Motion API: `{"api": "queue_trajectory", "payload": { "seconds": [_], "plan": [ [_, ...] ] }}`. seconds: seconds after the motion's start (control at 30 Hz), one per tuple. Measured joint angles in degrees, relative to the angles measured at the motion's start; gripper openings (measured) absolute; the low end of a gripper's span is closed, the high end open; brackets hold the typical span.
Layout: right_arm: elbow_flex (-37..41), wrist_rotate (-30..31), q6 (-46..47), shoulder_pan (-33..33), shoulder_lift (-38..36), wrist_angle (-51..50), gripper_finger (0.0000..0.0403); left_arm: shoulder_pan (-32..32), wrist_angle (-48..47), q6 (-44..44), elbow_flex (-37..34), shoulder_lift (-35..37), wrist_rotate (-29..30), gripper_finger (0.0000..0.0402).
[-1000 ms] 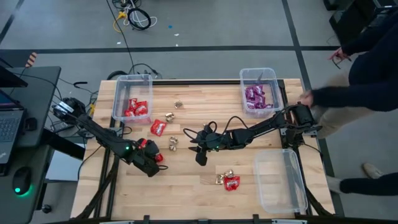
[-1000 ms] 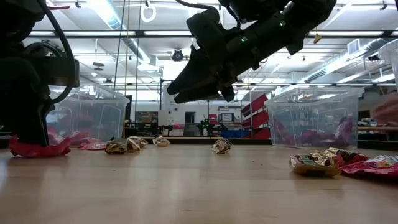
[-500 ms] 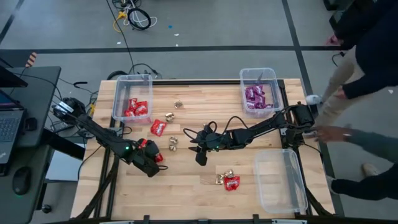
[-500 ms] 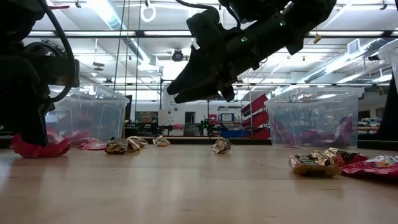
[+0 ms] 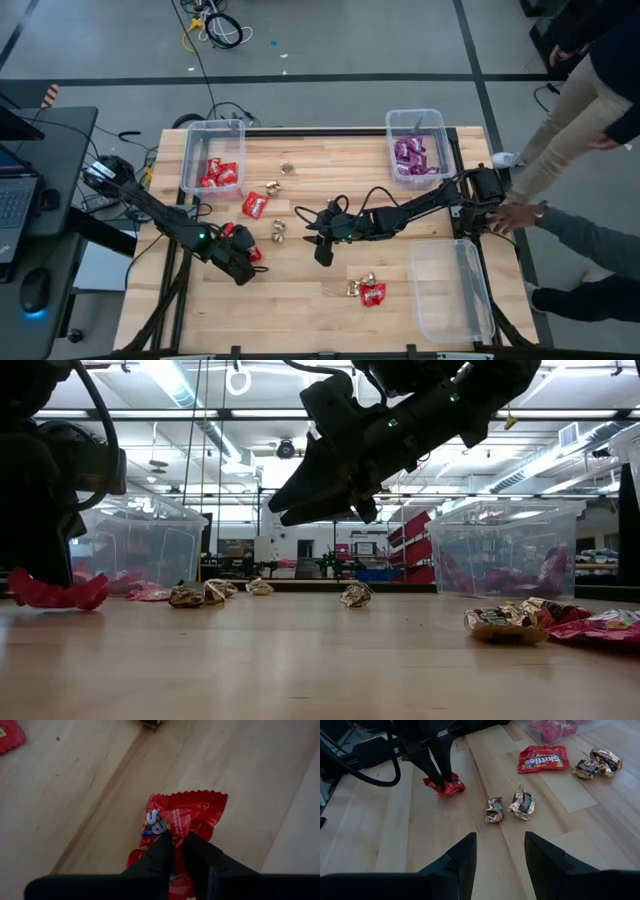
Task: Sort candy
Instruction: Put the red candy into the top left transparent bin
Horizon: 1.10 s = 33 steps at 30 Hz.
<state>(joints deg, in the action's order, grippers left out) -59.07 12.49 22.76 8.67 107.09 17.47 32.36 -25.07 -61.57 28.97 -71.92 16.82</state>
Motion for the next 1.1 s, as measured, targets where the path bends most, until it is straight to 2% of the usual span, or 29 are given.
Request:
{"api": "queue_trajectory", "payload": {
  "seconds": [0.47,0.73,1.1],
  "plan": [
    [0.0,0.0,0.0,0.0,0.0,0.0,0.0151,0.0,6.4,6.1,0.1,0.1,-0.8,0.0057],
    [0.0,0.0,0.0,0.0,0.0,0.0,0.0151,0.0,6.3,7.9,0.8,1.1,-0.6,0.0057],
    [0.0,0.0,0.0,0.0,0.0,-0.2,0.0151,0.0,6.4,26.8,10.5,1.6,2.2,0.0057]
  ]
}}
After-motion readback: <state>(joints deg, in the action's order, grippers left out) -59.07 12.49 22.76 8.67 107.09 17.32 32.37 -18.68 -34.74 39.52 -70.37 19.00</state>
